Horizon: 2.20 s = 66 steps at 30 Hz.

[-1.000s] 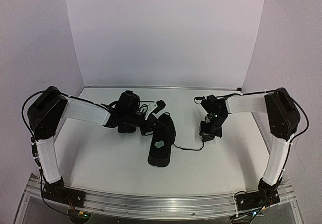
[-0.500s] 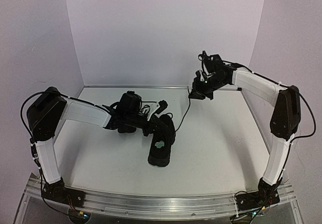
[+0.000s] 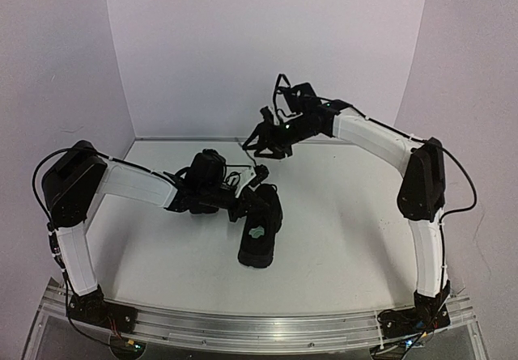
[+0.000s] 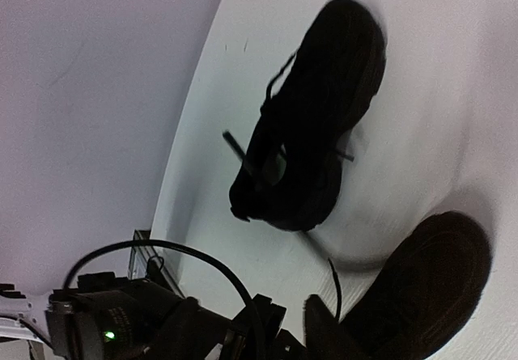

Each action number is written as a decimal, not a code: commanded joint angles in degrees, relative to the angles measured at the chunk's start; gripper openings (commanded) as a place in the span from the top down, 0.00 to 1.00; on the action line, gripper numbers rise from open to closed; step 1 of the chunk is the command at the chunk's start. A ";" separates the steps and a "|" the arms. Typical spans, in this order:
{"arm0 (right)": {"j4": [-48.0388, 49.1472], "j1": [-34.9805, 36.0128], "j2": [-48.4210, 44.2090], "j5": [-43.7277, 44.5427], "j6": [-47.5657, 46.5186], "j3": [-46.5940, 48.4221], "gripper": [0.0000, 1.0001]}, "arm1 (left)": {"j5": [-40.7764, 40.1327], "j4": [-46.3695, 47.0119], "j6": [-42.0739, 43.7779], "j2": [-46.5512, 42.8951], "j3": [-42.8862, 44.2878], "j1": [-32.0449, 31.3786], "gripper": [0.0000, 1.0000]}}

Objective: Tie the shoes

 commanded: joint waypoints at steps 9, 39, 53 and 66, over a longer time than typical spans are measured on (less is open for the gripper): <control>3.23 -5.42 -16.66 -7.17 3.95 -23.48 0.26 | -0.88 0.47 1.39 -1.96 0.68 -0.45 1.00; 12.30 1.72 -14.35 -7.84 9.55 -36.00 0.63 | -1.06 0.66 1.83 -1.71 0.49 -0.78 1.00; 12.40 2.08 -12.81 -8.02 8.52 -36.03 1.00 | -1.93 -3.26 2.69 -2.25 2.02 -0.69 0.86; 12.39 2.08 -13.47 -7.73 8.21 -36.50 1.00 | 4.74 -17.96 10.98 -9.11 -2.07 8.40 0.56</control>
